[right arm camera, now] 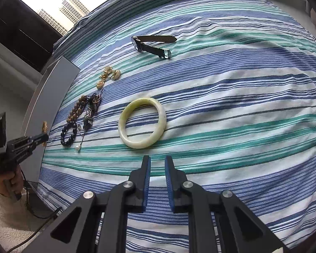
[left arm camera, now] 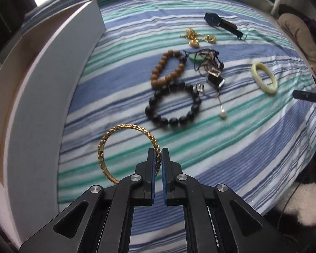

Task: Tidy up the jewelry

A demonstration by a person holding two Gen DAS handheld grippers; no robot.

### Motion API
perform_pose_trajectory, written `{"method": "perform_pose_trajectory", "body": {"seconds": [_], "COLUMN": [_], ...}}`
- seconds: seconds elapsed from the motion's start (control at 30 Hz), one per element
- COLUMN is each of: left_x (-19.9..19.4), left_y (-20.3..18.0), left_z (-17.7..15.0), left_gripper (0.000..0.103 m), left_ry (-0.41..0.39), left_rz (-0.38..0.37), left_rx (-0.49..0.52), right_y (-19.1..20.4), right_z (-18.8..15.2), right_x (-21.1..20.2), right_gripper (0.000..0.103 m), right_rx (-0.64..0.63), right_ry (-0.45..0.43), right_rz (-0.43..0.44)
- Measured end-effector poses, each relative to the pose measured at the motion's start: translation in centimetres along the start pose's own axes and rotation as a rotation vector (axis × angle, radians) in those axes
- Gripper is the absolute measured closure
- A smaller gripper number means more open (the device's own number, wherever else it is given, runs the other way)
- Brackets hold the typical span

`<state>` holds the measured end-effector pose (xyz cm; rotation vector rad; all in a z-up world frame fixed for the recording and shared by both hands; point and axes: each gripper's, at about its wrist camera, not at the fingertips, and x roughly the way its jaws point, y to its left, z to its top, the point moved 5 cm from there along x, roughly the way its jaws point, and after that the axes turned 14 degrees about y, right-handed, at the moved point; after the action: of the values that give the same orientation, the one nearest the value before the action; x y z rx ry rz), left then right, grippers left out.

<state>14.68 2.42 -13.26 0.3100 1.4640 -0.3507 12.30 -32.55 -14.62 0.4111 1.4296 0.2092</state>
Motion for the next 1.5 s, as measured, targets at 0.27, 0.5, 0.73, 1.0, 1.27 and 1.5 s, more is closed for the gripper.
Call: {"method": "perform_pose_trajectory", "body": {"seconds": [0.27, 0.5, 0.73, 1.0, 1.27, 1.5], "left_x": [0.4, -3.8, -4.6, -1.2, 1.9, 2.3], "left_y": [1.3, 3.4, 2.4, 0.1, -0.7, 0.4], "left_z": [-2.6, -6.9, -6.2, -3.9, -3.6, -2.8], "left_gripper": [0.042, 0.037, 0.021, 0.024, 0.046, 0.101], "left_ry": [-0.027, -0.058, -0.123, -0.092, -0.011, 0.006], "left_rz": [-0.081, -0.046, -0.107, -0.075, -0.07, -0.102], "left_rx": [-0.073, -0.067, -0.13, -0.023, 0.078, 0.007], "right_y": [1.8, 0.8, 2.9, 7.6, 8.9, 8.1], "right_z": [-0.5, -1.3, -0.8, 2.1, 3.8, 3.3], "right_x": [0.1, -2.1, -1.3, 2.8, 6.4, 5.4], "right_gripper": [0.084, 0.065, 0.065, 0.064, 0.066, 0.093], "right_rx": [-0.012, -0.048, -0.214, -0.478, -0.558, -0.494], "right_ry": [-0.001, -0.046, -0.028, 0.025, 0.102, 0.117], "right_rz": [-0.041, -0.13, -0.168, -0.22, -0.244, -0.21]}}
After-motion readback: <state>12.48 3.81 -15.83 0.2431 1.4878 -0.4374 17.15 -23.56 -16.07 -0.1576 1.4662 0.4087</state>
